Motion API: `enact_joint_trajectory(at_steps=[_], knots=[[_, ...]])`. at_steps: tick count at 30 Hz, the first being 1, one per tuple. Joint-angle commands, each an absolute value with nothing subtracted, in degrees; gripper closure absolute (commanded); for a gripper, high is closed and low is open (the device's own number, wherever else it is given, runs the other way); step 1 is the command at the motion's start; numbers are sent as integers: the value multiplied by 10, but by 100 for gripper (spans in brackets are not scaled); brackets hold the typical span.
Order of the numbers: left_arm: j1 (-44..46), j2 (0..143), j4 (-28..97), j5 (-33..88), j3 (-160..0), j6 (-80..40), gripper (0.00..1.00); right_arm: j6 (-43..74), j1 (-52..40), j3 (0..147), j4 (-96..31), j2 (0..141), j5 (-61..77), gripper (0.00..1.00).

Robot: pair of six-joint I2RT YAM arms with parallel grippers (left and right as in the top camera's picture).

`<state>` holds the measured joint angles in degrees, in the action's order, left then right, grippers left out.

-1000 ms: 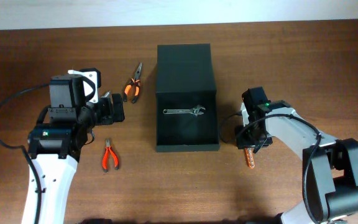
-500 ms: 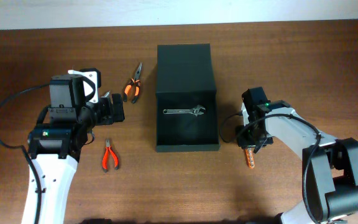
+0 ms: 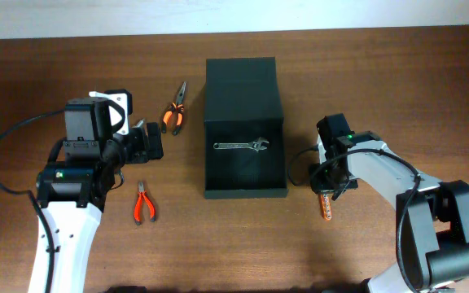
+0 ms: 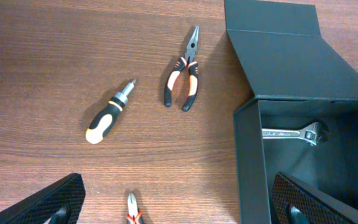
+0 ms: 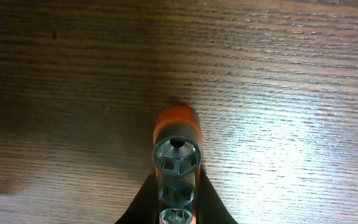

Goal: Pack container

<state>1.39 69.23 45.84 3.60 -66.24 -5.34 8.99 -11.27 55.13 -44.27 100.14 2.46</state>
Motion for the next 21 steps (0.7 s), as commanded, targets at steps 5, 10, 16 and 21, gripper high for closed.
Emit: enact_joint_trajectory(at_steps=[5,10,16,21], knots=[[16,693,457,32,-672,-42,1,95,-116,552,-442,1006,23,89],[16,693,457,32,-672,-42,1,95,-116,582,-462,974,23,88],[16,693,458,32,-672,-42,1,95,-116,650,-511,922,23,88],[16,693,457,32,-672,-42,1,88,-116,708,-547,877,27,91]])
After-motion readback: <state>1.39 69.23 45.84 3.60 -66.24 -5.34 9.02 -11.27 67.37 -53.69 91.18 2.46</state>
